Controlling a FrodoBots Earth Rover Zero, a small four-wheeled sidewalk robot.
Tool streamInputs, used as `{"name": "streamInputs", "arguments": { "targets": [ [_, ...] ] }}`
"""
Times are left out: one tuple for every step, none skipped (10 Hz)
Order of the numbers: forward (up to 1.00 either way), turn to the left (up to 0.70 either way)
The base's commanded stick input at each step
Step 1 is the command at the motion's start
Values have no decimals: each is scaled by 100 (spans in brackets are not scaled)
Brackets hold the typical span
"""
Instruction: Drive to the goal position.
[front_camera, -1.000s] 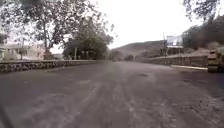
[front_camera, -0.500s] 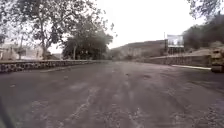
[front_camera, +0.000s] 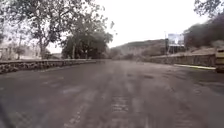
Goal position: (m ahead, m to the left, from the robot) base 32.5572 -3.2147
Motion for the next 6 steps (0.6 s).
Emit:
{"name": "streamInputs", "arguments": {
  "targets": [
    [70, 0],
    [70, 0],
    [70, 0],
    [70, 0],
    [70, 0],
    [70, 0]
  ]
}}
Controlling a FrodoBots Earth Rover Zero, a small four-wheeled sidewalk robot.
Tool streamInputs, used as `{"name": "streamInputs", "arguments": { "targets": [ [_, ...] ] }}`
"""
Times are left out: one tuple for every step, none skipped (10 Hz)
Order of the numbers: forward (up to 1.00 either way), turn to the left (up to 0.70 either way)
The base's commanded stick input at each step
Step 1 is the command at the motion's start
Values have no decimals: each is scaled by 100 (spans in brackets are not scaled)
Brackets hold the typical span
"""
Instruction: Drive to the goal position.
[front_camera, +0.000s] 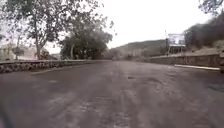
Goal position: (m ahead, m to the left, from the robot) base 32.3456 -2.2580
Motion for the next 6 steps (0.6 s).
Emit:
{"name": "streamInputs", "arguments": {
  "targets": [
    [70, 0],
    [70, 0],
    [70, 0],
    [70, 0],
    [70, 0],
    [70, 0]
  ]
}}
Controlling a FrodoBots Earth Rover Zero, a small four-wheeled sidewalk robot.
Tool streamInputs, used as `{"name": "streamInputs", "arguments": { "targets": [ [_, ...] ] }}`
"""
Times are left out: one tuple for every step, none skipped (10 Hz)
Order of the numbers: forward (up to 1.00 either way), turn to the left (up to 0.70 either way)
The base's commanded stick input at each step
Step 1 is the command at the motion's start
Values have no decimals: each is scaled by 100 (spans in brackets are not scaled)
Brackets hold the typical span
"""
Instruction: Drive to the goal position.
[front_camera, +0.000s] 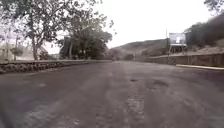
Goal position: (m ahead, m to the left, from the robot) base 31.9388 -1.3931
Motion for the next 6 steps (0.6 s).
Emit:
{"name": "streamInputs", "arguments": {
  "targets": [
    [70, 0],
    [70, 0],
    [70, 0],
    [70, 0],
    [70, 0],
    [70, 0]
  ]
}}
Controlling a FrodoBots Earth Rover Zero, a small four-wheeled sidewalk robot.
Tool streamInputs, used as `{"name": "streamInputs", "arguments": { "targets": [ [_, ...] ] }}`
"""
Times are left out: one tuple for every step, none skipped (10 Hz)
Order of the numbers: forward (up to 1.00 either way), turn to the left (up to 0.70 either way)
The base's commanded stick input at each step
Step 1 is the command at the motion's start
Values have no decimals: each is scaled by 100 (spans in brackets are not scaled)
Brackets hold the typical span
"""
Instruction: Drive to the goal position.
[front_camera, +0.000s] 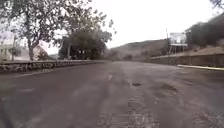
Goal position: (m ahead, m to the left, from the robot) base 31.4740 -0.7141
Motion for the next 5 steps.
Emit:
{"name": "streamInputs", "arguments": {
  "targets": [
    [70, 0],
    [70, 0],
    [70, 0],
    [70, 0],
    [70, 0]
  ]
}}
